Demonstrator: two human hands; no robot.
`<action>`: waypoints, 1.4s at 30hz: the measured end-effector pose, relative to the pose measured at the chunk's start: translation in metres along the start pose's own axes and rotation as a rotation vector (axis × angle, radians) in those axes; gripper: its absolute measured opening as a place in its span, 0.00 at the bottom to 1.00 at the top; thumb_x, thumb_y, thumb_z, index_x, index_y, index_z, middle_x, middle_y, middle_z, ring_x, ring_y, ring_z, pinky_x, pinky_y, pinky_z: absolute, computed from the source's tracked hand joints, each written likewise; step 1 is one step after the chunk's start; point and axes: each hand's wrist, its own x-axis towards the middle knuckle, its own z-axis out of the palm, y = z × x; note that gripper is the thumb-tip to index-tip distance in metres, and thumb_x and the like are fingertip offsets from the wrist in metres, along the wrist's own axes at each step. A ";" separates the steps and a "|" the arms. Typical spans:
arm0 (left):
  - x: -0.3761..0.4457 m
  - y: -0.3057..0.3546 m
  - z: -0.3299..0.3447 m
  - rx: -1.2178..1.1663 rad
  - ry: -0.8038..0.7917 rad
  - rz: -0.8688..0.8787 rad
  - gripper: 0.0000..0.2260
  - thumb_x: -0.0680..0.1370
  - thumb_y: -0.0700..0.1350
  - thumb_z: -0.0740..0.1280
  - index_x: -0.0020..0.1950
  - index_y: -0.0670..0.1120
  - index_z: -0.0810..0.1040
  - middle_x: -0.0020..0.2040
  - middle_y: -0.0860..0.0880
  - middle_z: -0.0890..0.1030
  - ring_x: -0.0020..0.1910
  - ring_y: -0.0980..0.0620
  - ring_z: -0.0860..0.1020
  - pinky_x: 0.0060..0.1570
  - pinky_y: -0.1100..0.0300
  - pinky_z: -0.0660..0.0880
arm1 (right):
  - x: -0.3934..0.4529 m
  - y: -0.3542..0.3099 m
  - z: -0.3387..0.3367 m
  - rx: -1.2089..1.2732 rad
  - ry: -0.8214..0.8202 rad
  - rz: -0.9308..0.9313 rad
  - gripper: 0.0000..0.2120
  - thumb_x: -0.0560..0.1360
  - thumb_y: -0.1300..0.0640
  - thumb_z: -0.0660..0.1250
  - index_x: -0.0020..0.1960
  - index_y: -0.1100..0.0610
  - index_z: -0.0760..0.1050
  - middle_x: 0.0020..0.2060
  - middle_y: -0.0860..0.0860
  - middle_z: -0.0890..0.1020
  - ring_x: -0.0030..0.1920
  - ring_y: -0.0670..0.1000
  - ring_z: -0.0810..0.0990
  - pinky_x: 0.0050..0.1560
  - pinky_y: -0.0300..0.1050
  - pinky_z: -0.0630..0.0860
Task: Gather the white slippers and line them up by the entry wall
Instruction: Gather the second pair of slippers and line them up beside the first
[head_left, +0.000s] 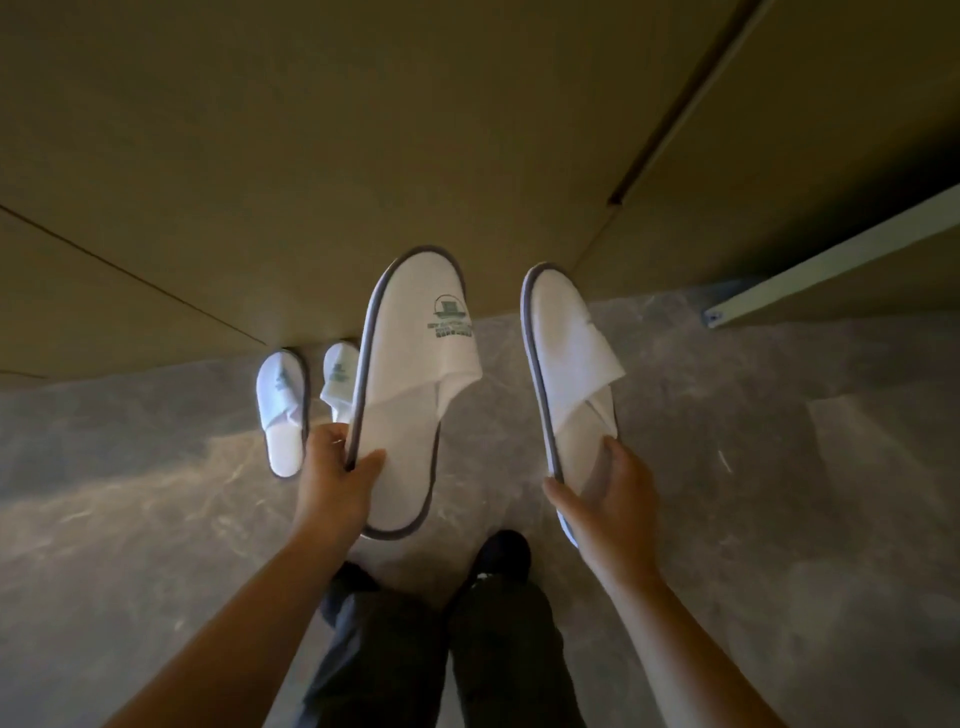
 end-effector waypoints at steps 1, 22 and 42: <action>0.010 -0.010 0.009 -0.007 0.001 -0.004 0.10 0.72 0.36 0.65 0.47 0.44 0.66 0.39 0.46 0.73 0.41 0.45 0.72 0.43 0.50 0.71 | 0.011 0.012 0.011 -0.004 -0.018 0.005 0.37 0.61 0.48 0.75 0.65 0.58 0.64 0.61 0.59 0.73 0.61 0.59 0.71 0.59 0.61 0.72; 0.306 -0.276 0.216 -0.068 -0.093 0.084 0.10 0.72 0.40 0.66 0.47 0.50 0.67 0.40 0.55 0.73 0.39 0.56 0.73 0.32 0.61 0.69 | 0.284 0.234 0.313 -0.116 0.254 0.015 0.39 0.60 0.48 0.76 0.65 0.62 0.65 0.63 0.63 0.72 0.61 0.63 0.71 0.59 0.55 0.69; 0.324 -0.301 0.226 -0.092 -0.328 0.038 0.11 0.70 0.38 0.68 0.45 0.50 0.68 0.44 0.49 0.78 0.44 0.51 0.77 0.41 0.58 0.76 | 0.281 0.194 0.392 0.445 -0.077 -0.220 0.24 0.70 0.64 0.66 0.63 0.59 0.63 0.58 0.55 0.75 0.55 0.53 0.76 0.50 0.46 0.77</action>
